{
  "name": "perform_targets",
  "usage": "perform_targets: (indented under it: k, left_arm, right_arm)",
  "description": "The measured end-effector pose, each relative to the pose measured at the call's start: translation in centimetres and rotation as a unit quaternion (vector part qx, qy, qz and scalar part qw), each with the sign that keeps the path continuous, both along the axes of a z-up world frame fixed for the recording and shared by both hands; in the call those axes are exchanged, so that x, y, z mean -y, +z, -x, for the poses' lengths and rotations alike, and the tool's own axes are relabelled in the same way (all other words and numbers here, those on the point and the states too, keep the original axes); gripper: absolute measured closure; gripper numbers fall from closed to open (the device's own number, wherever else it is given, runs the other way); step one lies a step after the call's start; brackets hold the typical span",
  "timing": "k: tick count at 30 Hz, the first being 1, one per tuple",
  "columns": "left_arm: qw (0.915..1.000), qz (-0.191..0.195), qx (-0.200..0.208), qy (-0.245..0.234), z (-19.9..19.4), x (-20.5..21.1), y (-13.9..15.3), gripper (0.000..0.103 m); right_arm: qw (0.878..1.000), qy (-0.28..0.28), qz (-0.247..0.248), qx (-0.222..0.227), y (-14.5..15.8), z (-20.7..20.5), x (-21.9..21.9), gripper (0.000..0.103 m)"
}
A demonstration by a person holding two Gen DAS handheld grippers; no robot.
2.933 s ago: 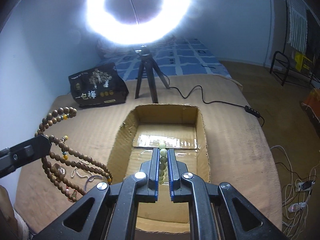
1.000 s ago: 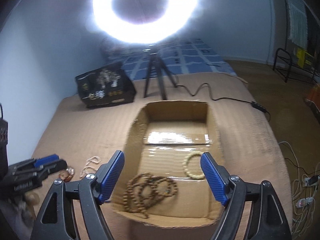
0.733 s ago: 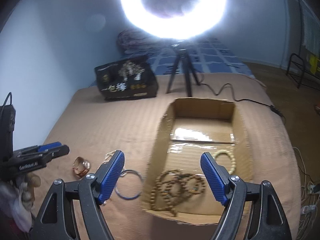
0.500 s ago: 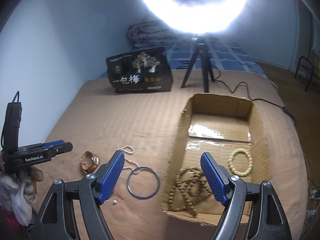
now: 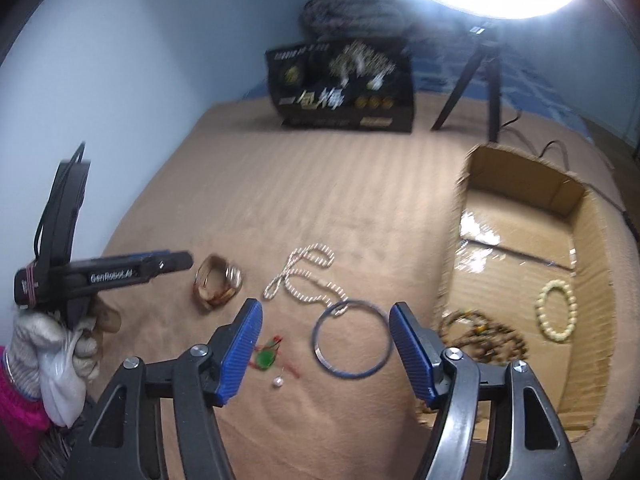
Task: Organize jewelry
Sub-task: 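Move left tool to brown leather watch while right tool moves to blue bangle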
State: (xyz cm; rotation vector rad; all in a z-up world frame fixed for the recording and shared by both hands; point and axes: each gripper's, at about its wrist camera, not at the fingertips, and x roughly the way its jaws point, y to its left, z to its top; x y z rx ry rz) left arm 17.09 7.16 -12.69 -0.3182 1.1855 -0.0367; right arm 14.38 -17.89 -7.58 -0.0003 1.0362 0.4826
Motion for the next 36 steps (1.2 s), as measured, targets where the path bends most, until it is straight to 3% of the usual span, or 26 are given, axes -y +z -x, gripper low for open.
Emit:
perform_targets:
  k: [7,18,27,36]
  left_arm:
    - [0.9998,0.002,-0.017,-0.006,-0.4,0.4,-1.4,0.056]
    - [0.9994,0.011,-0.031,-0.006,-0.8,0.4,-2.7,0.056]
    - [0.9992,0.014,-0.038,-0.004,-1.3,0.5,-3.2,0.06]
    - [0.999,0.017,-0.039,-0.012,-1.6,0.6,-3.4,0.06]
  right_arm:
    - [0.998,0.005,0.01,-0.057,-3.1,0.0,-1.6,0.039]
    - [0.997,-0.014,0.037,-0.072,-3.9,-3.0,-1.8,0.038]
    - [0.995,0.006,0.063,-0.078,-5.0,-4.4,-2.5,0.033]
    - [0.997,-0.035,0.03,-0.064,-3.7,-2.0,-1.7,0.033]
